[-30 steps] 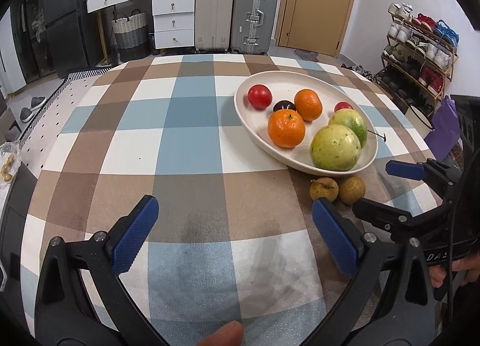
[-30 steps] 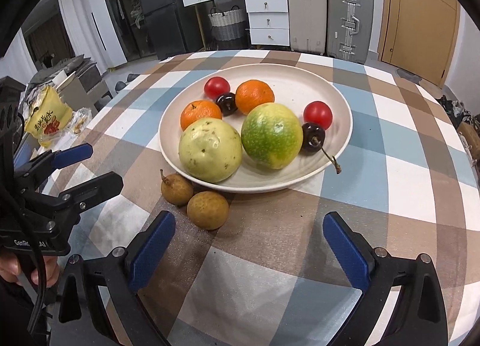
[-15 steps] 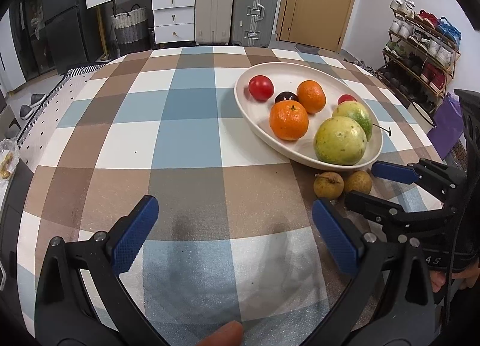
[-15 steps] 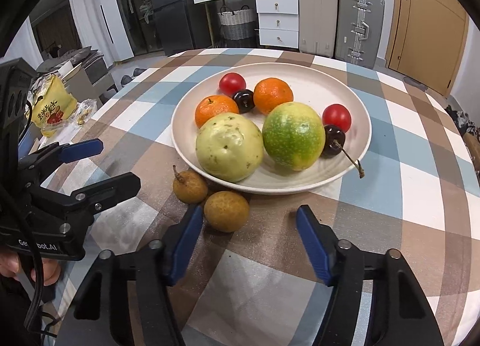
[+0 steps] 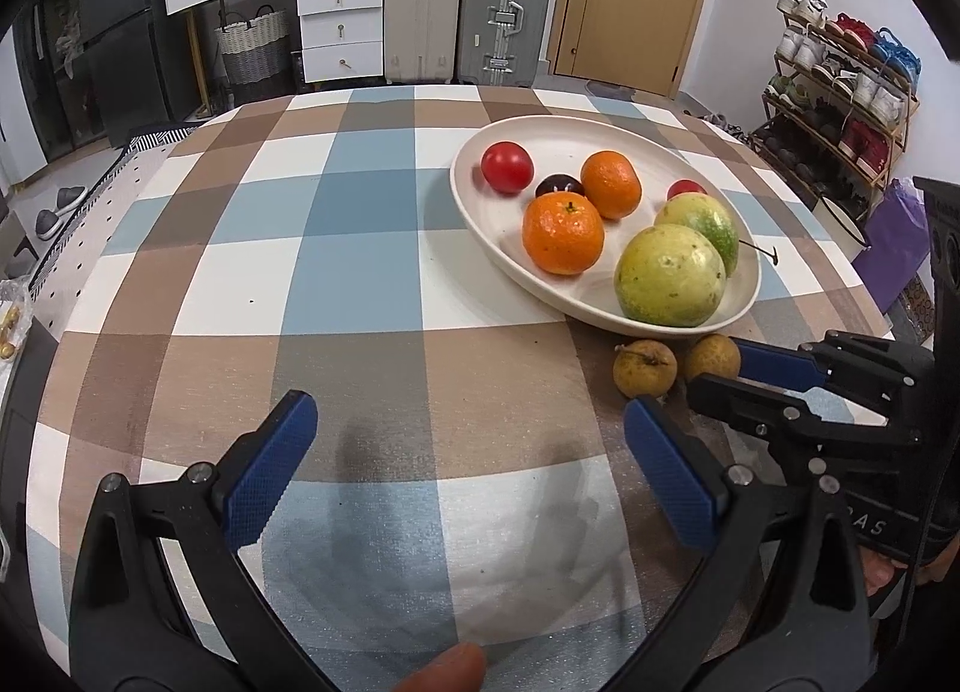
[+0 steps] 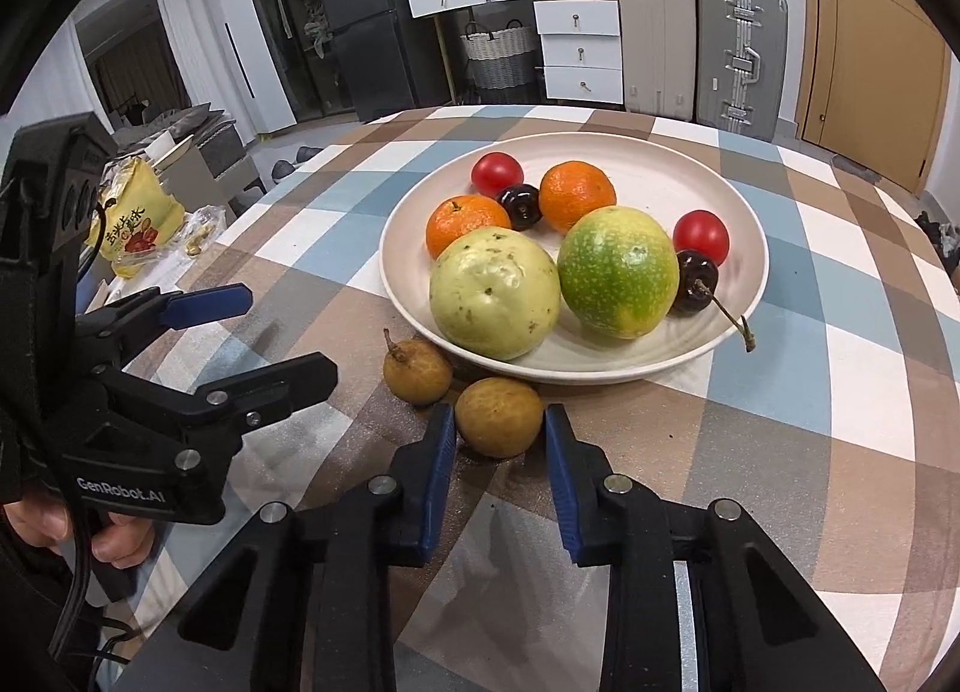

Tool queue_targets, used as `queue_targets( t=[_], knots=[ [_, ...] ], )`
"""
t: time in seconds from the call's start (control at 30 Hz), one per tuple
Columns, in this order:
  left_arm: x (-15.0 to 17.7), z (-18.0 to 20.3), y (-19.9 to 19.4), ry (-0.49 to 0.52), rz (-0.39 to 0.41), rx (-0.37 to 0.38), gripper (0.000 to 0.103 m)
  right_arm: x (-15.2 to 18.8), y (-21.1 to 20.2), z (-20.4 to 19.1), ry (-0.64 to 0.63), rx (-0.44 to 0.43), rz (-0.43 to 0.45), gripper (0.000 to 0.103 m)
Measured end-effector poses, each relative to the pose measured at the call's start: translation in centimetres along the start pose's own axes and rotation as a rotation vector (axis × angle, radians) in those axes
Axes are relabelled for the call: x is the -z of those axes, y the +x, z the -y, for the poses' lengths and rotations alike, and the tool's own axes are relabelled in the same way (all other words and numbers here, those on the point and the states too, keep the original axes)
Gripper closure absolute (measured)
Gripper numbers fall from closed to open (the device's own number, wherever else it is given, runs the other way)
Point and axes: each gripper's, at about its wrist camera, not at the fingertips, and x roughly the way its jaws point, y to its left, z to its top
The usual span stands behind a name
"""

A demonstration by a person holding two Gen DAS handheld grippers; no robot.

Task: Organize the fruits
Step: 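Grasp the round brown fruit with the right tool, then grasp the small brown pear with the left tool while the right tool holds its fruit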

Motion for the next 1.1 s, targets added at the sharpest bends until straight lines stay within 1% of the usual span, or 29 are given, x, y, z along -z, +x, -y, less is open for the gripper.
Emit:
queue_targets(
  t=[0.2, 0.37, 0.43, 0.47, 0.5, 0.57, 0.67, 0.73, 0.8, 0.93, 1.0, 1.07, 1.1],
  knots=[
    [0.0, 0.6, 0.2, 0.003, -0.007, 0.013, 0.001, 0.2, -0.8, 0.0, -0.004, -0.011, 0.016, 0.073],
    [-0.1, 2.0, 0.7, 0.032, -0.016, 0.019, 0.001, 0.5, -2.1, 0.9, 0.026, 0.005, 0.045, 0.073],
    [-0.2, 2.7, 1.0, 0.053, -0.022, 0.030, 0.004, 0.8, -2.9, 1.4, 0.045, 0.014, 0.059, 0.073],
    [-0.3, 3.2, 1.2, 0.066, -0.027, 0.040, 0.009, 0.9, -3.1, 1.7, 0.053, 0.015, 0.063, 0.073],
    [-0.3, 3.4, 1.3, 0.071, -0.031, 0.044, 0.019, 1.1, -3.3, 2.0, 0.060, 0.018, 0.067, 0.073],
    [-0.4, 4.1, 1.8, 0.086, -0.053, 0.062, 0.028, 1.3, -3.5, 2.8, 0.081, 0.033, 0.068, 0.073],
    [-0.4, 4.9, 2.0, 0.110, -0.046, 0.062, 0.036, 1.6, -3.8, 3.7, 0.098, 0.047, 0.069, 0.073],
    [-0.4, 5.4, 2.1, 0.126, -0.048, 0.075, 0.036, 1.8, -4.1, 4.2, 0.110, 0.054, 0.075, 0.073],
    [-0.5, 5.9, 2.3, 0.143, -0.048, 0.080, 0.040, 1.9, -4.1, 4.5, 0.119, 0.056, 0.076, 0.073],
    [-0.7, 6.6, 2.6, 0.161, -0.048, 0.088, 0.043, 2.1, -4.1, 5.0, 0.135, 0.059, 0.080, 0.073],
    [-0.8, 6.9, 2.6, 0.167, -0.049, 0.096, 0.049, 2.1, -4.1, 5.2, 0.139, 0.062, 0.079, 0.073],
    [-0.9, 7.0, 2.7, 0.173, -0.051, 0.101, 0.050, 2.1, -4.2, 5.3, 0.142, 0.059, 0.084, 0.073],
    [-0.9, 7.1, 2.7, 0.174, -0.051, 0.106, 0.052, 2.1, -4.2, 5.3, 0.142, 0.061, 0.083, 0.073]
  ],
)
